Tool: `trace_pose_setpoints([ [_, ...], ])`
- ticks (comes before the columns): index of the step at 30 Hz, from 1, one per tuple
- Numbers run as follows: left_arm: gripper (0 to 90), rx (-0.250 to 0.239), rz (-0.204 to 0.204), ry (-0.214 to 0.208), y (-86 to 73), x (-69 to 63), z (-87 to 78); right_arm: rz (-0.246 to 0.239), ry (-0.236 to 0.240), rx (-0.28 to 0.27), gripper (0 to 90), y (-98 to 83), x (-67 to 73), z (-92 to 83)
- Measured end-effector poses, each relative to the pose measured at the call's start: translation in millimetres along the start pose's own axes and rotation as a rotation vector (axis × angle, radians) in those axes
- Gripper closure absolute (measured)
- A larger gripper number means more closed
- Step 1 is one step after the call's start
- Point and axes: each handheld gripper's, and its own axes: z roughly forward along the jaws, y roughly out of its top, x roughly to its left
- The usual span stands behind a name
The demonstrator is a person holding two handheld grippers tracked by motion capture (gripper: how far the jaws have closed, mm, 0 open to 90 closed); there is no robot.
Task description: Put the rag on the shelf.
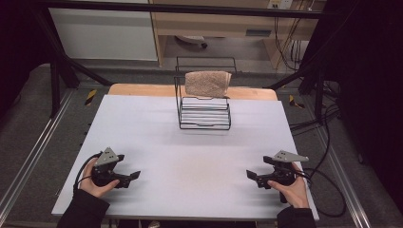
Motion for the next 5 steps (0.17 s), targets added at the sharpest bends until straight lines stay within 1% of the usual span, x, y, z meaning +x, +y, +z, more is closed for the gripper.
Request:
trace_pose_setpoints([
  [5,6.0,-0.002,-0.003,-0.001,-0.9,1.0,-0.4,-0.003,0.0,0.01,1.3,-0.9,0.0,1.2],
])
